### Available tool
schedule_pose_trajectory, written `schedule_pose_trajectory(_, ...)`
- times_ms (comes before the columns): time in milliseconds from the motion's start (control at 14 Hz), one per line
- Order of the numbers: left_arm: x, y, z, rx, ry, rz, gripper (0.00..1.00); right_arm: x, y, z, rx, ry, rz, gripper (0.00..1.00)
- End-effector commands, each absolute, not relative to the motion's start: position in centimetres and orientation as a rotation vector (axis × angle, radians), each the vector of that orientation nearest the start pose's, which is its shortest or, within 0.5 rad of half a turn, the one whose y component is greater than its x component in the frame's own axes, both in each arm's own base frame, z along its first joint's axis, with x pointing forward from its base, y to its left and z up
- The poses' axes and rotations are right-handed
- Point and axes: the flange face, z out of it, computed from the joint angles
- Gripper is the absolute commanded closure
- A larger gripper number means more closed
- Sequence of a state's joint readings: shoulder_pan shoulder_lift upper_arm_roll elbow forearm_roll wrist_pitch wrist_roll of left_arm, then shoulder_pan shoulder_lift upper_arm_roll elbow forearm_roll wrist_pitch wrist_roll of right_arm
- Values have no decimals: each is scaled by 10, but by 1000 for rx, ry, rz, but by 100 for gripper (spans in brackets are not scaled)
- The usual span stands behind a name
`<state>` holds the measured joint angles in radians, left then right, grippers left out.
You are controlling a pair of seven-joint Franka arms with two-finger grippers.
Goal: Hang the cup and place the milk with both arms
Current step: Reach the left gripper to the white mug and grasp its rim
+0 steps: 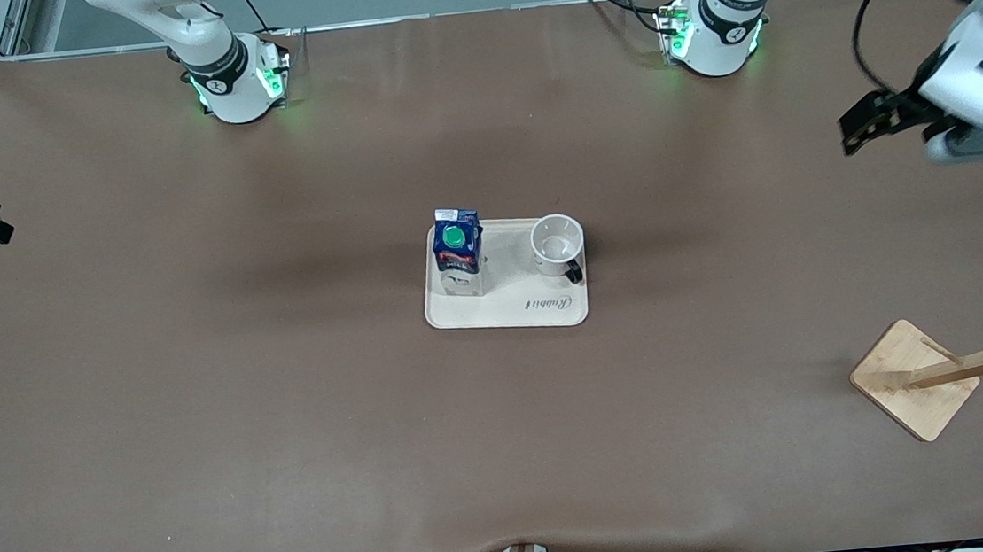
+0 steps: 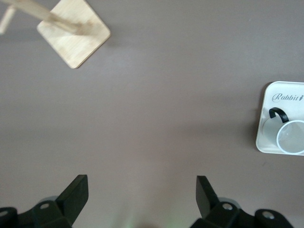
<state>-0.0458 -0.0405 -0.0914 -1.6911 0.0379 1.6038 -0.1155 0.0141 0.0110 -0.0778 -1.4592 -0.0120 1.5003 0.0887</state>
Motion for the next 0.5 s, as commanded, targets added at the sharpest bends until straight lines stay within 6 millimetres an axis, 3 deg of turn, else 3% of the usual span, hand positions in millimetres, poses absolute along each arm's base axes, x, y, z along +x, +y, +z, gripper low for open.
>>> schedule_pose_trajectory(0,533,-108,564,-3096,22,30,0,553,-39,666,-3148,264,-51,0)
schedule_pose_trajectory(429,521,-232,448,-3082,-301,76,0,554,-35,667,-3155,253,-57,0)
